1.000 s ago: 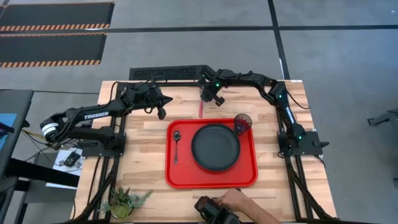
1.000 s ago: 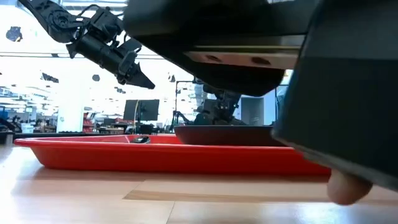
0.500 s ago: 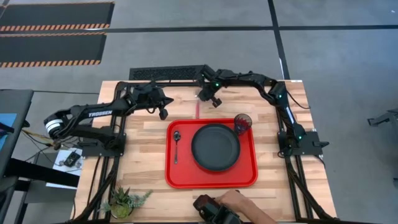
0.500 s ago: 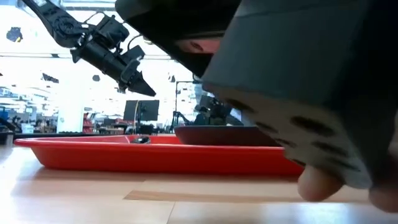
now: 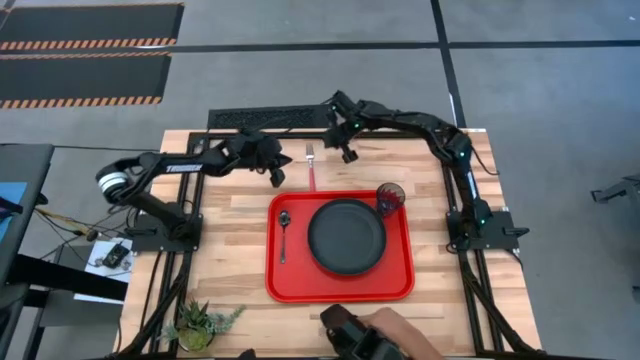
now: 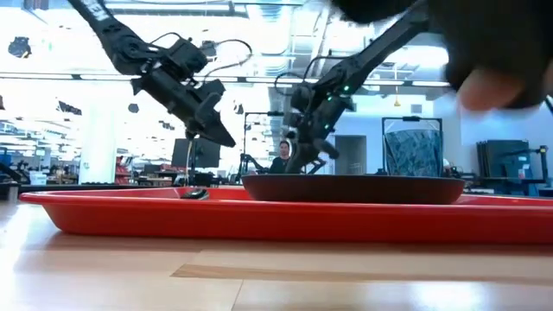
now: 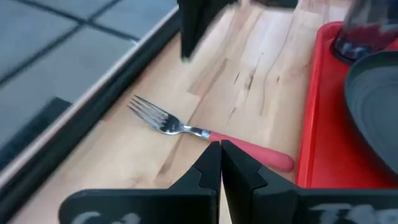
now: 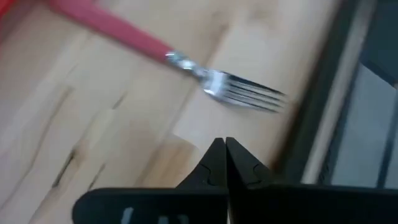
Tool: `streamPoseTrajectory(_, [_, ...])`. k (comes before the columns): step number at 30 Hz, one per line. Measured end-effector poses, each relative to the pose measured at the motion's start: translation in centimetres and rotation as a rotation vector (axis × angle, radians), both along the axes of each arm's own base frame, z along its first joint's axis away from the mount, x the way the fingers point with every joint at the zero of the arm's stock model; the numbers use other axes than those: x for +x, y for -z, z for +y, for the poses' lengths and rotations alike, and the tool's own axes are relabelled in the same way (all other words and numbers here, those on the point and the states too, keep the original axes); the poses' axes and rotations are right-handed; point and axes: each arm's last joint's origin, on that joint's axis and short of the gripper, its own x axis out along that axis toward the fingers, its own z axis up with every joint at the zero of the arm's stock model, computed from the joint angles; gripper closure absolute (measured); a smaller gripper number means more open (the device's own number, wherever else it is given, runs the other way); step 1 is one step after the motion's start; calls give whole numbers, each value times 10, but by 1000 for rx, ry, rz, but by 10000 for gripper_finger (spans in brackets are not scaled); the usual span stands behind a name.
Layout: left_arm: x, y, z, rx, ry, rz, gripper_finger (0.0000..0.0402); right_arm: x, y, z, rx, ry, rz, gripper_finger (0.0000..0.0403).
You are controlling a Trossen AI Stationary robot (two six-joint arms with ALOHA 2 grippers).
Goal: Pick and place plate/cup/fork/spoon on tray
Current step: Put the pink fork on the red serving tray to the left of the black plate
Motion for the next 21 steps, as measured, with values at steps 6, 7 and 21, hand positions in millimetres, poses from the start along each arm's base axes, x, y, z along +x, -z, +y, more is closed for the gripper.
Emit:
streamPoseTrajectory(6, [28,9,9,-186,-43,69,388,-32,-25,4,24,135,-77,401])
streamPoseTrajectory(7, [33,10,9,-203,-43,77,380,-40,-29,6,22,161,-99,401])
streamPoseTrajectory(21, [86,20,28,-361,-307,228,241,-120,-68,73,-16,514,-530,401])
